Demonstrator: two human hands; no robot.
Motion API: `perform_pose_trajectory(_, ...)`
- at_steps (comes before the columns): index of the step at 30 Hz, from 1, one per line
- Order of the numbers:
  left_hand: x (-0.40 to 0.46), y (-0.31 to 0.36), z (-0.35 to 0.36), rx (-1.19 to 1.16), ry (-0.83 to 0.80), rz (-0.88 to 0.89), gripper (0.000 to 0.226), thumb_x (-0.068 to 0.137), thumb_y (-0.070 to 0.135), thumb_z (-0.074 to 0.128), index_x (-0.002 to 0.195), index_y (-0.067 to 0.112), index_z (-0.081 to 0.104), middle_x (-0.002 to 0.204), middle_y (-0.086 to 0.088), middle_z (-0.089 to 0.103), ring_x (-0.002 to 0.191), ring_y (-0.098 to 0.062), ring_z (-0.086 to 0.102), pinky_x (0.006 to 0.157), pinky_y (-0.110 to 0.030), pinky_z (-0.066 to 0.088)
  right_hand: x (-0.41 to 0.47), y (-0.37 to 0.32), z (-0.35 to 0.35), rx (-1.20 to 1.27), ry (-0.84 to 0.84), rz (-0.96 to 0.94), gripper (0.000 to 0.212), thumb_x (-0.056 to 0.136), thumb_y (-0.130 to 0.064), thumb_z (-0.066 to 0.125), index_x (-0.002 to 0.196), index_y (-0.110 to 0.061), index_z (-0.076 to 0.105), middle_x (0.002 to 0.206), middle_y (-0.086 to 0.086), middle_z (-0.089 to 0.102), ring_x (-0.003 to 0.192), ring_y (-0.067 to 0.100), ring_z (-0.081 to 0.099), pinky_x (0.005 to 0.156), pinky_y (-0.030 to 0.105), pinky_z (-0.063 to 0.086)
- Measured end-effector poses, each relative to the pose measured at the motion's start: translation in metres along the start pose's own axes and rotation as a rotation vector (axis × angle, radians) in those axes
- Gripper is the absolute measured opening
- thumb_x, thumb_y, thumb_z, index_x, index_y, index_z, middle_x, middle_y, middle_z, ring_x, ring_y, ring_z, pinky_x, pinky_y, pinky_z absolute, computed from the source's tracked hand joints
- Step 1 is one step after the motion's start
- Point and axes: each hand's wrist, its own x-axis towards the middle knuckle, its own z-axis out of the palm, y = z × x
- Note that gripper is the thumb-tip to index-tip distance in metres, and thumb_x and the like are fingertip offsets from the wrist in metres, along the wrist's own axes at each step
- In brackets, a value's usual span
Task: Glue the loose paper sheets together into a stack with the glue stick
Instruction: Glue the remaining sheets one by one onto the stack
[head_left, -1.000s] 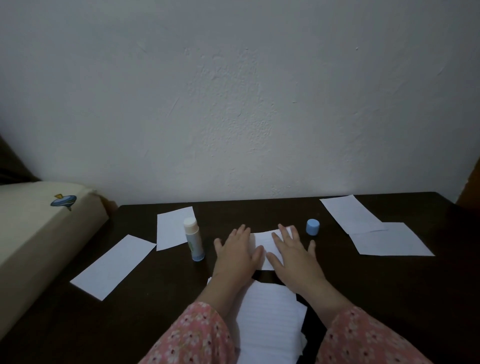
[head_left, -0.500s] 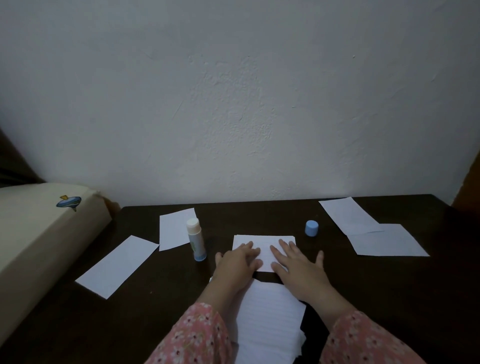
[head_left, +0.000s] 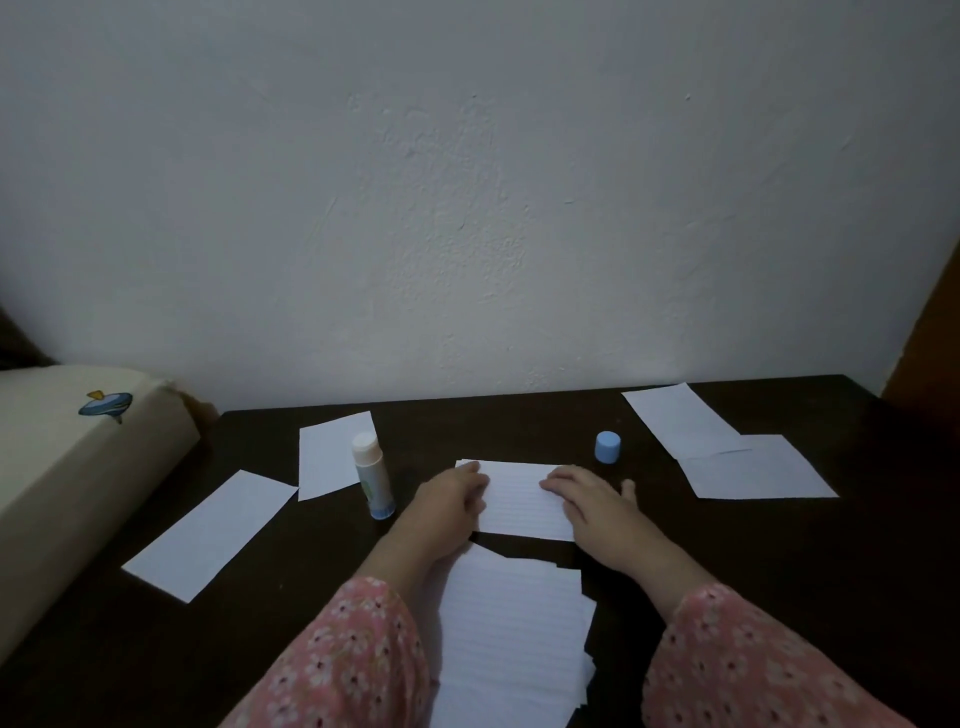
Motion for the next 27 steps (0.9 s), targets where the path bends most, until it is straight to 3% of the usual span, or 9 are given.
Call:
perform_pose_trajectory(3, 0.001, -0.003, -0.006, -0.069, -0.115, -0.056, 0.05, 0.098, 0.02, 0.047, 0.145, 0.03, 0.034, 0.152, 0.004, 0.03, 0.102, -0.016, 0.058, 0.078, -0.031, 0.058, -0.004, 0.002, 0.003, -0.059, -0.015, -0.03, 0.05, 0.101, -0.018, 0.034, 0.148, -0.034, 0.029, 0.151, -0.016, 0.022, 0.14, 0.005, 0.021, 0.117, 0.057, 0.001)
perform_pose_trajectory(8, -0.003, -0.002, -0.012, -0.055, -0.173, -0.069, 0.057, 0.097, 0.018, 0.049, 0.148, 0.032, 0.027, 0.152, 0.001, 0.031, 0.118, -0.022, 0.052, 0.092, -0.038, 0.053, -0.004, 0.002, 0.0, -0.101, -0.083, -0.024, 0.057, 0.099, -0.022, 0.038, 0.152, -0.035, 0.02, 0.155, -0.016, 0.012, 0.144, 0.007, 0.011, 0.117, 0.055, -0.005)
perform_pose_trajectory(12, -0.031, 0.005, -0.001, -0.28, 0.24, -0.045, 0.037, 0.095, 0.024, 0.054, 0.132, 0.031, 0.052, 0.131, 0.01, 0.056, 0.117, -0.008, 0.053, 0.096, -0.027, 0.047, -0.003, 0.001, -0.003, -0.016, -0.009, -0.011, 0.056, 0.093, -0.024, 0.05, 0.146, -0.036, 0.034, 0.152, -0.017, 0.024, 0.141, 0.006, 0.019, 0.118, 0.054, 0.003)
perform_pose_trajectory(15, -0.058, 0.003, -0.003, -0.409, 0.552, -0.127, 0.001, 0.09, 0.029, 0.063, 0.089, 0.028, 0.063, 0.088, 0.012, 0.064, 0.084, -0.001, 0.06, 0.074, -0.018, 0.05, -0.003, 0.001, -0.002, -0.021, 0.136, -0.06, 0.053, 0.087, -0.033, 0.06, 0.138, -0.036, 0.045, 0.144, -0.016, 0.035, 0.135, 0.006, 0.027, 0.113, 0.041, 0.021)
perform_pose_trajectory(16, -0.062, -0.002, -0.006, -0.427, 0.616, -0.175, 0.008, 0.088, 0.029, 0.065, 0.083, 0.025, 0.06, 0.082, 0.009, 0.061, 0.077, -0.003, 0.059, 0.066, -0.017, 0.047, -0.002, 0.0, -0.001, -0.035, 0.183, -0.072, 0.05, 0.088, -0.037, 0.059, 0.137, -0.035, 0.047, 0.142, -0.015, 0.038, 0.132, 0.007, 0.03, 0.109, 0.036, 0.026)
perform_pose_trajectory(19, -0.062, -0.019, -0.018, -0.526, 0.759, -0.38, 0.027, 0.082, 0.03, 0.072, 0.09, 0.017, 0.05, 0.09, 0.002, 0.056, 0.079, -0.01, 0.055, 0.06, -0.018, 0.038, 0.005, -0.006, 0.003, -0.135, 0.21, 0.061, 0.059, 0.092, -0.053, 0.049, 0.144, -0.028, 0.038, 0.146, -0.006, 0.035, 0.134, 0.014, 0.029, 0.107, 0.037, 0.029)
perform_pose_trajectory(21, -0.057, -0.03, -0.021, -0.562, 0.793, -0.459, 0.044, 0.077, 0.031, 0.078, 0.105, 0.017, 0.047, 0.106, 0.001, 0.053, 0.092, -0.013, 0.052, 0.071, -0.021, 0.041, 0.01, -0.009, 0.006, -0.213, 0.131, 0.224, 0.077, 0.089, -0.064, 0.044, 0.151, -0.021, 0.025, 0.153, 0.001, 0.024, 0.141, 0.022, 0.02, 0.11, 0.043, 0.025)
perform_pose_trajectory(24, -0.051, -0.043, -0.014, -0.512, 0.698, -0.442, 0.069, 0.074, 0.033, 0.08, 0.131, 0.016, 0.046, 0.129, -0.003, 0.047, 0.115, -0.018, 0.049, 0.088, -0.029, 0.044, 0.013, -0.008, 0.01, -0.247, 0.082, 0.29, 0.082, 0.088, -0.068, 0.041, 0.152, -0.019, 0.024, 0.154, 0.003, 0.021, 0.141, 0.024, 0.018, 0.111, 0.044, 0.025)
perform_pose_trajectory(27, -0.047, -0.047, -0.011, -0.451, 0.622, -0.401, 0.059, 0.081, 0.034, 0.073, 0.132, 0.015, 0.05, 0.13, -0.005, 0.052, 0.119, -0.02, 0.051, 0.095, -0.035, 0.045, 0.012, -0.009, 0.012, -0.26, 0.132, 0.286, 0.074, 0.09, -0.064, 0.041, 0.149, -0.021, 0.03, 0.15, 0.001, 0.026, 0.136, 0.023, 0.023, 0.108, 0.043, 0.029)
